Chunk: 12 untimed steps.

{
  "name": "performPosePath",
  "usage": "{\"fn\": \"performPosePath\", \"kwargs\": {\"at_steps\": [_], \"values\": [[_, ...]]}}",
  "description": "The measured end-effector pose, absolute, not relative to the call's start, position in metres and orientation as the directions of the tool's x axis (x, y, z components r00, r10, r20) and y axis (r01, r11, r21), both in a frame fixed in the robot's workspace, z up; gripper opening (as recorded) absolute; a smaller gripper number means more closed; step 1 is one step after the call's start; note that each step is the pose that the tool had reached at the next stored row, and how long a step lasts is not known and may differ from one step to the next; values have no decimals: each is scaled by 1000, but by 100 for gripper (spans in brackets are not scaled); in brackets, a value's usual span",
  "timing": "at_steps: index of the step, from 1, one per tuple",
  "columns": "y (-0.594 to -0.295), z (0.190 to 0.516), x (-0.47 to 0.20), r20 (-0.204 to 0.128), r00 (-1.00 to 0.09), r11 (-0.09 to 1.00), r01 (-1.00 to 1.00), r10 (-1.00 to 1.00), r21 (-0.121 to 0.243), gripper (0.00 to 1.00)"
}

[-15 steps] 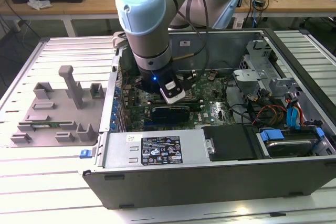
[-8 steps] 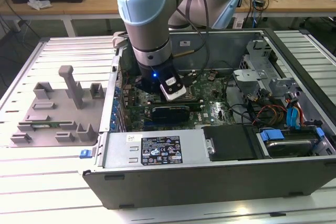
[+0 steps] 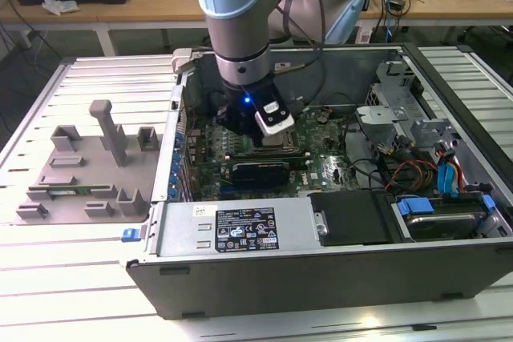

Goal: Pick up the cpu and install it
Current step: 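Install the second cpu locking lever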

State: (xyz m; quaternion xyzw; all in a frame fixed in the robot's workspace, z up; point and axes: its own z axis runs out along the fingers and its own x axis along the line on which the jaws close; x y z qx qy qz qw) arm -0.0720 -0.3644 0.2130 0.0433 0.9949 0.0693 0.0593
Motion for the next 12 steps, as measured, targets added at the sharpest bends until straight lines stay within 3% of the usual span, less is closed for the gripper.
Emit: {"fn": "performPosePath", "kwargs": {"at_steps": [12], "values": [[-346, 220, -48, -114, -989, 989, 78, 93, 124, 11]]}}
